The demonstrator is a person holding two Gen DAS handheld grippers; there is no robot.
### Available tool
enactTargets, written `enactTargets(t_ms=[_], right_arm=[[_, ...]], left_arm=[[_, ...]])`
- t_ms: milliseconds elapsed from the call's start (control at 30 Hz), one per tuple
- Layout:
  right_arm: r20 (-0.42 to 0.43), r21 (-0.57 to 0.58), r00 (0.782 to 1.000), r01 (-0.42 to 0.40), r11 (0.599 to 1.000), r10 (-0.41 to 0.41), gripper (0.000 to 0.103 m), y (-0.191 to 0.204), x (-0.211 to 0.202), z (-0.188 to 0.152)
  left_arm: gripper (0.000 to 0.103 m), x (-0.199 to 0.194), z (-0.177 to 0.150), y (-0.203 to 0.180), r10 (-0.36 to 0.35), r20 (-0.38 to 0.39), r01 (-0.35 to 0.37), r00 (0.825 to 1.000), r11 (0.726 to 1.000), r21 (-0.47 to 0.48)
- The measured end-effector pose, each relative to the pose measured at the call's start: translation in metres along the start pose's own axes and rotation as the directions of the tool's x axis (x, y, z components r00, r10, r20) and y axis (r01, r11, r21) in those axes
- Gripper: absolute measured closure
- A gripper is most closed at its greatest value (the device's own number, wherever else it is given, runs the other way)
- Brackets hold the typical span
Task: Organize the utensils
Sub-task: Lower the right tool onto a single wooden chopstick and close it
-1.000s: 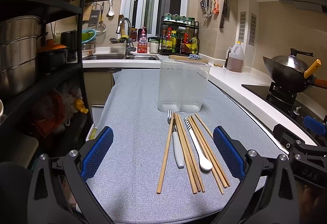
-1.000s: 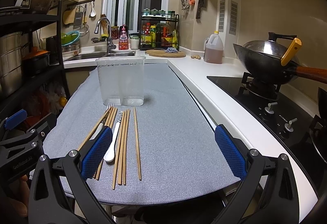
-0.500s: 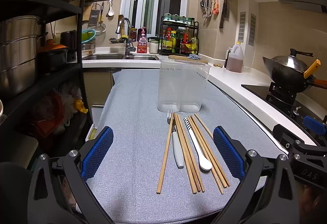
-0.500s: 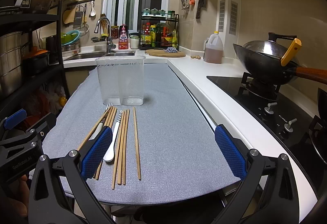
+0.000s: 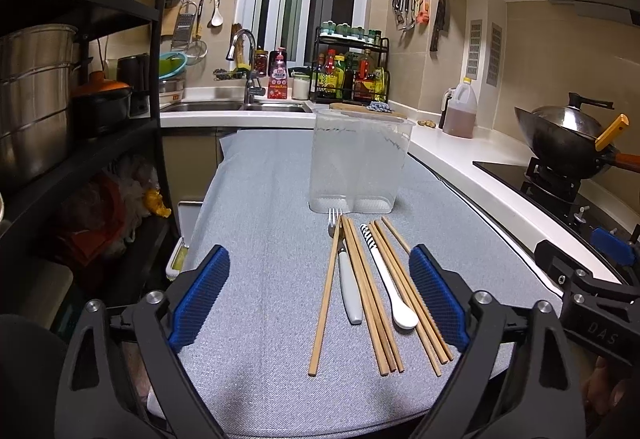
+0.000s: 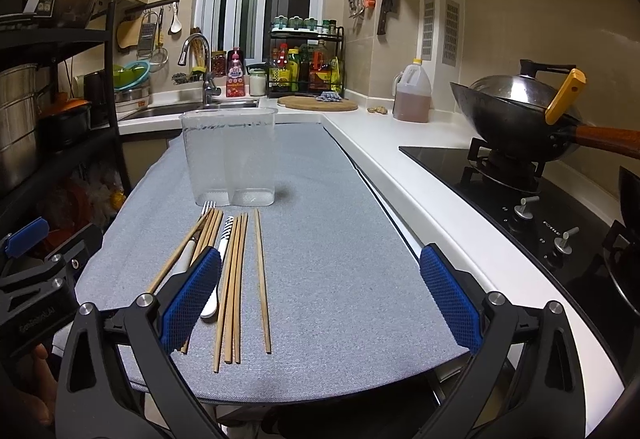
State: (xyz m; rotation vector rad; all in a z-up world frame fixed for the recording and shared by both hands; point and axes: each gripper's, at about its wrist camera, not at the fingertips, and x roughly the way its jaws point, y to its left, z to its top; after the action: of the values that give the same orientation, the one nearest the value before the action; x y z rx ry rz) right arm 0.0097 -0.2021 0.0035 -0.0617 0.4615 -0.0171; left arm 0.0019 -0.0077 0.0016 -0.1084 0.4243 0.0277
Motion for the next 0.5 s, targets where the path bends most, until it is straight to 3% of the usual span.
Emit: enactTargets(t_ms=[300, 500], right_arm=[[-0.123, 0.037, 0.987, -0.100, 0.994, 0.104, 0.025, 0.004, 0.041, -0.026], [-0.200, 0.055, 0.968, -0.146, 0.988, 0.154, 0.047, 0.003, 0.074, -0.047]], left_arm=[[0.040, 0.024, -0.013, 0.022, 0.021, -0.111, -0.028, 0.994, 0.998, -0.060], [0.059, 0.046, -0.032, 0.024, 0.004, -0.213, -0.017, 0.977, 0.998, -0.058]])
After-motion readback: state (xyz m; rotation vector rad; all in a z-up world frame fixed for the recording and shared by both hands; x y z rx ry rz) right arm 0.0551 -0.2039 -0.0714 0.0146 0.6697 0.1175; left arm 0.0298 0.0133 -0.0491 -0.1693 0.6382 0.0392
